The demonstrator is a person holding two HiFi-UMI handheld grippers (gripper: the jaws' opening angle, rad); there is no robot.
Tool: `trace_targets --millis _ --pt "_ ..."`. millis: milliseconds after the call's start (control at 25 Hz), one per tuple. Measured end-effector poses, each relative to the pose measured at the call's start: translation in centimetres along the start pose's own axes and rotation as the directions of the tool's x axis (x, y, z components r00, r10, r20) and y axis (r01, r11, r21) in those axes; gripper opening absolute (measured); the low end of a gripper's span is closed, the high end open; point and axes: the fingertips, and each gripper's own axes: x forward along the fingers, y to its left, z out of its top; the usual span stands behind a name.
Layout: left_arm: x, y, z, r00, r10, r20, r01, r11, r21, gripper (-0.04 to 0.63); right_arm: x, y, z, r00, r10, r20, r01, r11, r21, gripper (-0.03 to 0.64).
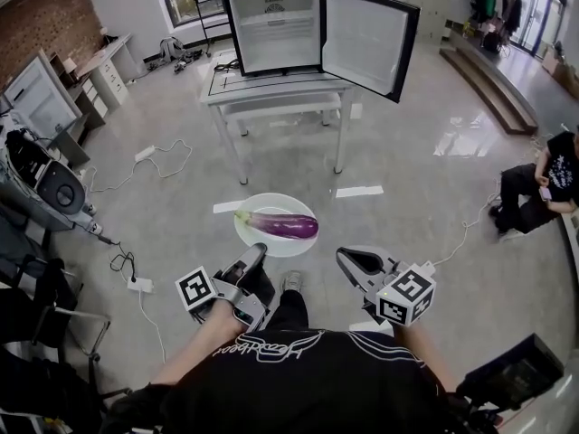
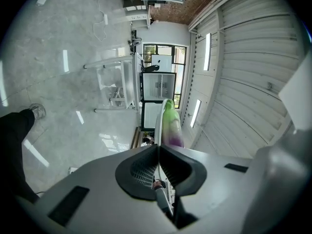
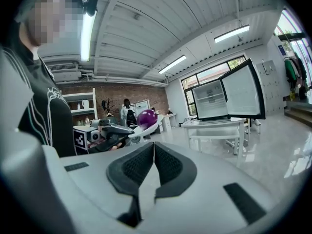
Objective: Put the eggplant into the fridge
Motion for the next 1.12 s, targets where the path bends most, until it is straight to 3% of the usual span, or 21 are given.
trace_targets --millis 560,840,1120 --pt "16.4 -0.5 16.3 0.998 0.039 -0.058 -0.04 0.999 -0.023 0.02 15.6 -15.4 6.9 0.998 -0.054 -0.037 0.056 0.997 0.056 0.008" --pt "23.3 -1.5 26.0 0.998 0.033 -0.047 -0.031 0.999 0.045 0.02 24.5 -21.9 10.9 0.999 -0.044 -0.03 0.046 0.997 0.07 0.008" --pt "26.9 -0.8 31.0 0.999 0.022 -0.039 -0.021 0.999 0.038 0.02 29.0 -25.7 11.9 0.998 -0.05 -0.041 0.052 0.997 0.059 0.008"
